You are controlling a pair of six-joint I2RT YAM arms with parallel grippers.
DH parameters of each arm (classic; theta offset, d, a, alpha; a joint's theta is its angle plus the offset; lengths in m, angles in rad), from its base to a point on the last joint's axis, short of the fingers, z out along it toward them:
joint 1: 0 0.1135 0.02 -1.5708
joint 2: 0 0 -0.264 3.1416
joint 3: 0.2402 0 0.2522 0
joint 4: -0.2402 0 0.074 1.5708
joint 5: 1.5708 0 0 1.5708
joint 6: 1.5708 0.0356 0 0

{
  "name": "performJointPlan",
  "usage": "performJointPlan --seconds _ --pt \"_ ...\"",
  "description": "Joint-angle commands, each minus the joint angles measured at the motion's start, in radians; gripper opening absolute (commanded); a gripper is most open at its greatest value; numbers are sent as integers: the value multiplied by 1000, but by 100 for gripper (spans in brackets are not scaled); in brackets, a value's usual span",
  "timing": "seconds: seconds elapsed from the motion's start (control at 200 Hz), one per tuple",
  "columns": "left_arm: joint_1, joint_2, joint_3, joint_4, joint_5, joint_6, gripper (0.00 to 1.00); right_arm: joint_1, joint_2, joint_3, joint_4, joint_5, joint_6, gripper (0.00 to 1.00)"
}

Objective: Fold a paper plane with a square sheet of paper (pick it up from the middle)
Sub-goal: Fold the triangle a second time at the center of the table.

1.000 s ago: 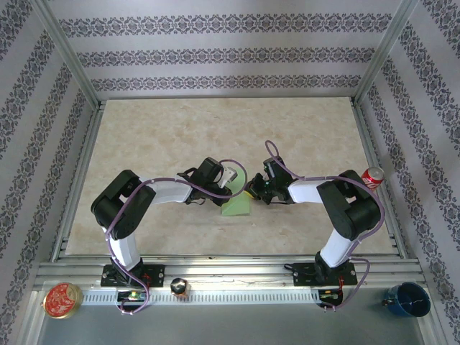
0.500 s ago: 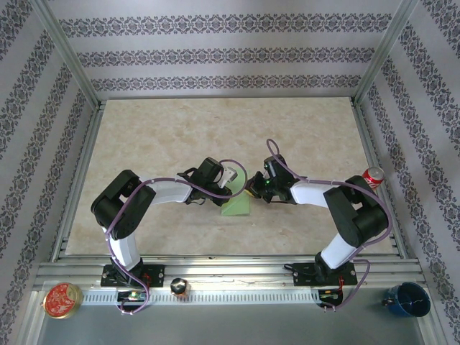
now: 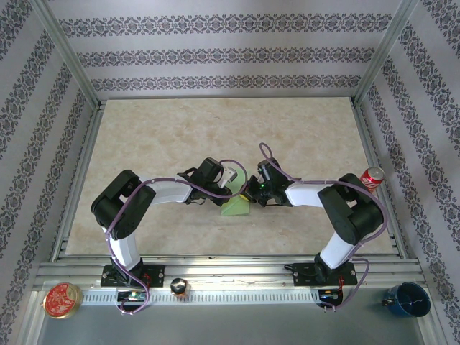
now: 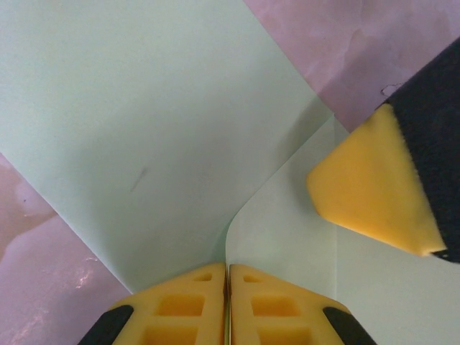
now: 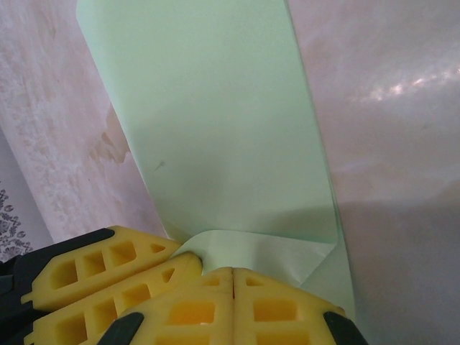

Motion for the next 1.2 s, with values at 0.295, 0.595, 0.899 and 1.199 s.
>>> performJointPlan --seconds 0.295,0.595,0.899,1.199 --pt "9 38 -3 -67 -8 25 10 11 59 16 -19 -1 2 0" --pt "18 -23 44 -132 13 -29 22 -2 78 -9 -43 -1 -51 0" --pt "54 -161 89 -236 -3 -122 41 -6 84 -1 -40 -3 -54 0" --pt "51 -144 110 -244 269 -359 11 -6 78 -3 -41 7 -49 0"
